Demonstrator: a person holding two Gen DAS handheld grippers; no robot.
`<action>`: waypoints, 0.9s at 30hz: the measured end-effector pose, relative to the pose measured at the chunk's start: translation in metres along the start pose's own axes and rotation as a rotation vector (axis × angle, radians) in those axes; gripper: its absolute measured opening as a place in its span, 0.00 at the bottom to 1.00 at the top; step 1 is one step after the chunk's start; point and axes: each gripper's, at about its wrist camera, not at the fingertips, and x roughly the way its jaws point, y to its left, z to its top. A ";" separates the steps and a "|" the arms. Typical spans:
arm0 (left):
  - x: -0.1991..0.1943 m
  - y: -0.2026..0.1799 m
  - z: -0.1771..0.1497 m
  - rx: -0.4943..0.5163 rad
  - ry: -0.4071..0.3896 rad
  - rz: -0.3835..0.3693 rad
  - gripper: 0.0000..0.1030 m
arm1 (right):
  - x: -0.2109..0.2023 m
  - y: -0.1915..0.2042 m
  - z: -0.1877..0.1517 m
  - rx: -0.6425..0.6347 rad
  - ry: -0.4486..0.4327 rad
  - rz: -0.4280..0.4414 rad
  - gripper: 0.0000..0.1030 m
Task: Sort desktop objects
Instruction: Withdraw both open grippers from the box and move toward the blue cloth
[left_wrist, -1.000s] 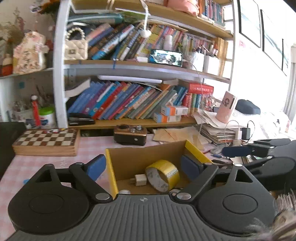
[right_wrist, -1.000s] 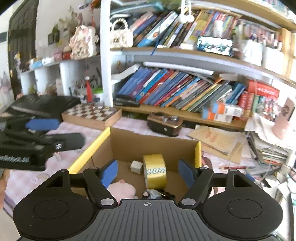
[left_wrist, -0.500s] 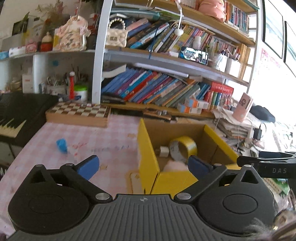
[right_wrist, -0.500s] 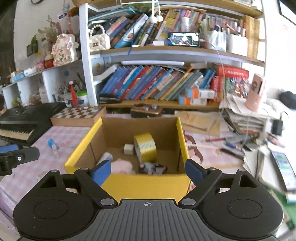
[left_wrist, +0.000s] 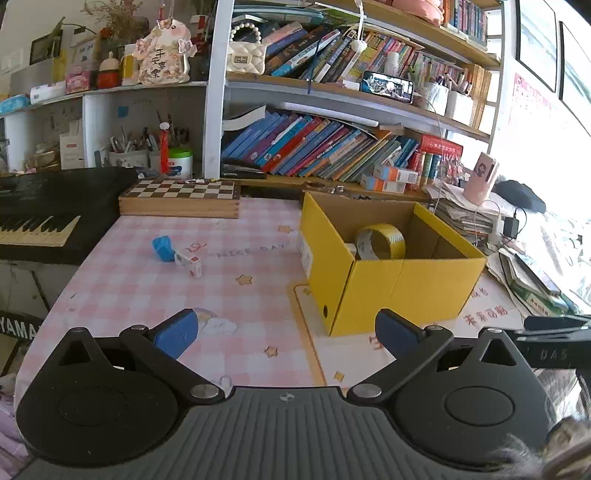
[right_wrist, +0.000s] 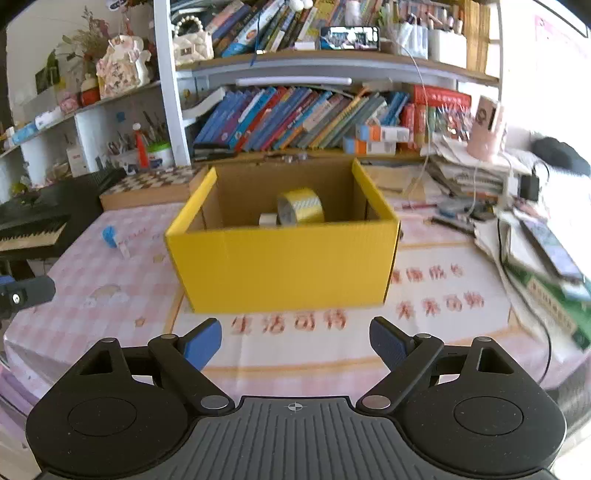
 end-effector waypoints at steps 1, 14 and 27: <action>-0.002 0.002 -0.002 0.009 0.004 0.000 1.00 | -0.002 0.004 -0.005 0.003 0.008 -0.002 0.87; -0.016 0.028 -0.029 0.041 0.089 -0.007 1.00 | -0.019 0.056 -0.043 -0.024 0.060 0.012 0.87; -0.031 0.053 -0.046 0.059 0.138 -0.003 1.00 | -0.022 0.085 -0.063 0.017 0.119 0.023 0.87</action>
